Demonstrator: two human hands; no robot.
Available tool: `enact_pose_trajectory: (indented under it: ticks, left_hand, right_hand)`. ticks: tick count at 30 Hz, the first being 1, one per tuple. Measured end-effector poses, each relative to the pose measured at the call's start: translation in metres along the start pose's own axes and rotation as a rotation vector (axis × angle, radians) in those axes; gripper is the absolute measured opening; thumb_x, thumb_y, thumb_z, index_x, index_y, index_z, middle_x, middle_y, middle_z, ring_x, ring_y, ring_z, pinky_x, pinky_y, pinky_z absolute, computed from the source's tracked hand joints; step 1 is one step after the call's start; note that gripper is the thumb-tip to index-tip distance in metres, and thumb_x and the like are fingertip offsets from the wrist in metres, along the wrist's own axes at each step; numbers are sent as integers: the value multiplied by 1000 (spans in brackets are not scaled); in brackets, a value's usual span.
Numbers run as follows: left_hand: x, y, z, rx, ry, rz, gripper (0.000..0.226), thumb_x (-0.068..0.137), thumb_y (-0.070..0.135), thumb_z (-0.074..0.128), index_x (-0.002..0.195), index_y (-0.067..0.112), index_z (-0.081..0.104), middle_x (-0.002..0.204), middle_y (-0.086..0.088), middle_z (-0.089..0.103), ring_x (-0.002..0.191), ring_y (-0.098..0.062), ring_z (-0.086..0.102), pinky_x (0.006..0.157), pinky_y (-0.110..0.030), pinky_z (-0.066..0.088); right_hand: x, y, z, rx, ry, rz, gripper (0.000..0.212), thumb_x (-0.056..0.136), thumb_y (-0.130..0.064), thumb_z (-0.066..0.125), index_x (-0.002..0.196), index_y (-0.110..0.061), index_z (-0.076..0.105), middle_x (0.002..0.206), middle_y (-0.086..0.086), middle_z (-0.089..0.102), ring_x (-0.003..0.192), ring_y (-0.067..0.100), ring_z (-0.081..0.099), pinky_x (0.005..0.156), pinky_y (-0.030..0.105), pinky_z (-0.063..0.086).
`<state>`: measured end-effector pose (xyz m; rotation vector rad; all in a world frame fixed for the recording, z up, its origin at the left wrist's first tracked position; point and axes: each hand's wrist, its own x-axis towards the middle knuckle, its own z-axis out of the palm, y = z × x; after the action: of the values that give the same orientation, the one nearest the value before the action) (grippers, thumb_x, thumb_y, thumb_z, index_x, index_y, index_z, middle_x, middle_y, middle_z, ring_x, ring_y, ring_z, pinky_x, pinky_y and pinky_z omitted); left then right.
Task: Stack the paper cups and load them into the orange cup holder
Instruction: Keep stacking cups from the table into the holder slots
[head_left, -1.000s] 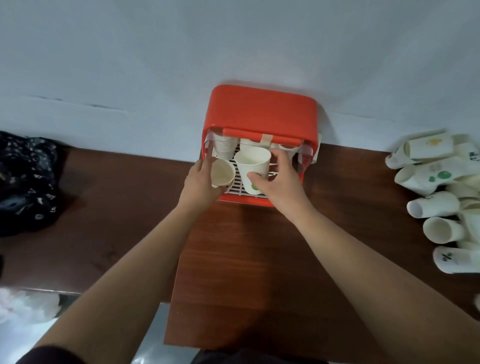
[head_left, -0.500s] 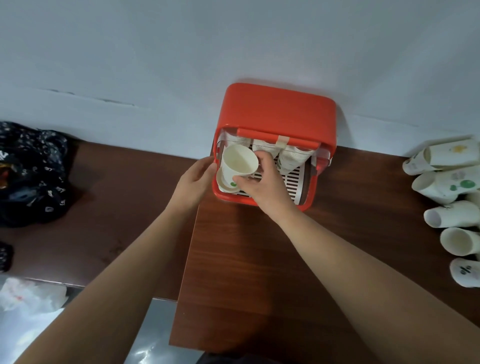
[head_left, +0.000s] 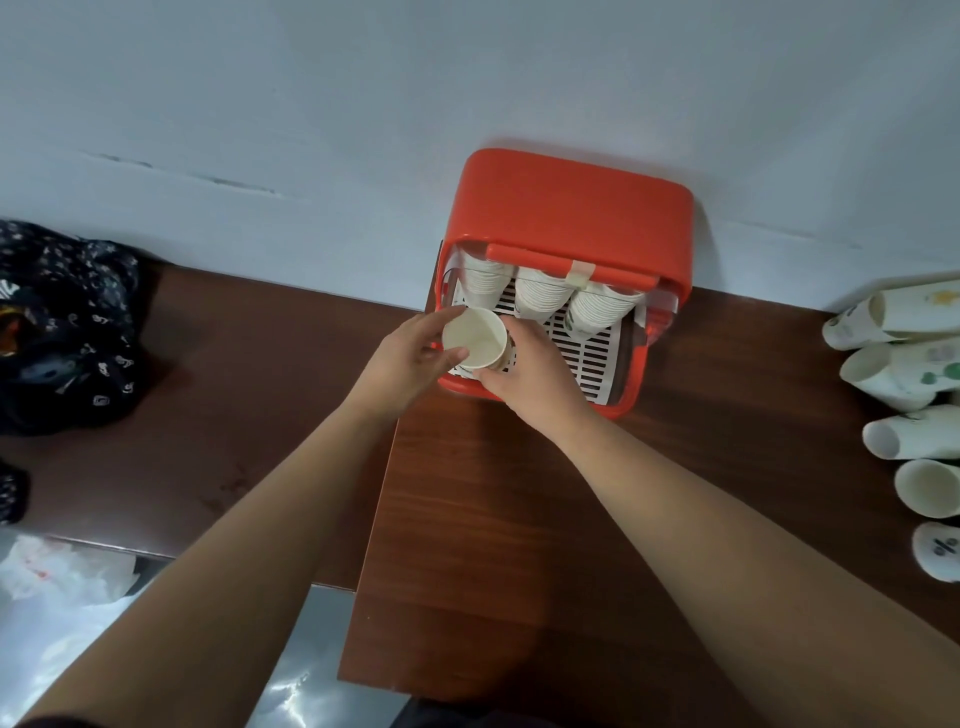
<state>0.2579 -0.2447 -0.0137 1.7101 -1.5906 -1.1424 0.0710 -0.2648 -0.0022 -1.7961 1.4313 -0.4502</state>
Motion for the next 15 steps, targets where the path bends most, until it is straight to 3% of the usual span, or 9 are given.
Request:
enact_pose_trajectory:
  ticks: [3, 5, 7, 10, 15]
  left_hand:
    - [2, -2, 3, 51, -10, -17, 55, 93, 28, 70, 145, 25, 52, 132, 4, 57, 114, -10, 59, 96, -24, 52]
    - [2, -4, 5, 77, -22, -29, 61, 90, 24, 74, 146, 23, 50, 136, 4, 53, 114, -10, 57, 90, -11, 45]
    - [3, -8, 8, 123, 12, -18, 64, 87, 21, 77, 146, 21, 50, 137, 2, 53, 113, -12, 59, 86, -7, 41]
    - [3, -8, 12, 199, 59, -17, 65, 86, 21, 77, 146, 19, 50, 138, -1, 52, 115, -16, 58, 93, -16, 42]
    - [-6, -2, 14, 200, 119, -55, 61, 88, 28, 73, 144, 19, 50, 135, -1, 51, 119, -15, 55, 102, -32, 48]
  right_hand:
    - [4, 8, 5, 21, -61, 40, 61, 86, -31, 77, 141, -21, 52, 131, -2, 60, 119, 13, 56, 92, 23, 43]
    - [8, 14, 9, 31, -104, 80, 65, 86, -35, 78, 143, -24, 49, 130, -4, 63, 117, 14, 60, 96, 31, 50]
    - [11, 19, 12, 56, -127, 115, 72, 84, -36, 79, 146, -27, 44, 133, -4, 63, 119, 15, 61, 101, 40, 51]
    - [12, 22, 12, 114, -156, 142, 80, 83, -28, 81, 150, -25, 37, 142, -2, 57, 127, 17, 56, 108, 44, 47]
    - [1, 23, -4, 16, -184, 152, 73, 90, -33, 74, 151, -18, 37, 149, 3, 49, 133, 20, 51, 111, 42, 43]
